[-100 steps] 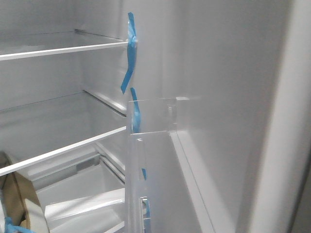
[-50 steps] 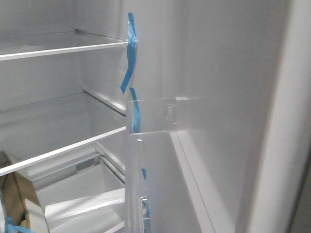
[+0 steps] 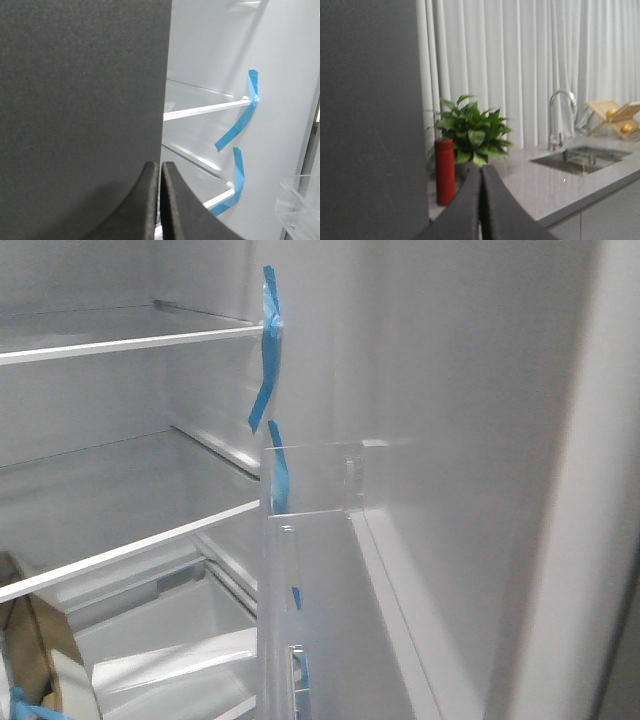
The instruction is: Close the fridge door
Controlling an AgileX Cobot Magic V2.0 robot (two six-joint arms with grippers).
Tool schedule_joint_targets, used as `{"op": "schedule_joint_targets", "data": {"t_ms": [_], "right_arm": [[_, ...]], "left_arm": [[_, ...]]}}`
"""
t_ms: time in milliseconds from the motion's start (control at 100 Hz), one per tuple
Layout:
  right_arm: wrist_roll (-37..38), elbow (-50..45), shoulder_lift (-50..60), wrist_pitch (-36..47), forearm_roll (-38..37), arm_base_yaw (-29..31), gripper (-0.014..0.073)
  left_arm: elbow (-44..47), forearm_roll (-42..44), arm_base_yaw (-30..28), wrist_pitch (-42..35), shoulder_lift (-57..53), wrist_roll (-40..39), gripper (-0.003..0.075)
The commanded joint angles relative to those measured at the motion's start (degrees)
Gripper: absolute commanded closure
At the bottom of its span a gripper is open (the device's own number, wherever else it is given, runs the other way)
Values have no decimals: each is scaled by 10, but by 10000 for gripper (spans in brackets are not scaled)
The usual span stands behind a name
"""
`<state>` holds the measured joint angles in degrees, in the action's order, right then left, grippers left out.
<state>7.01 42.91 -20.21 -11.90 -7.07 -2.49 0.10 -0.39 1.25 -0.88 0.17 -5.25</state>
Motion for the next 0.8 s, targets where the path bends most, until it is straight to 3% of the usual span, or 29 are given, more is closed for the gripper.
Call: {"op": "schedule_joint_targets", "data": {"t_ms": [0, 420, 789], "right_arm": [[1, 48, -28, -16, -5, -19, 670], [1, 141, -41, -138, -5, -136, 670], [1, 147, -42, -139, 25, -236, 670]], "left_arm": [[16, -1, 1, -44, 11, -2, 741], [16, -1, 1, -44, 11, -2, 741], [16, -1, 1, -44, 11, -2, 741]]}}
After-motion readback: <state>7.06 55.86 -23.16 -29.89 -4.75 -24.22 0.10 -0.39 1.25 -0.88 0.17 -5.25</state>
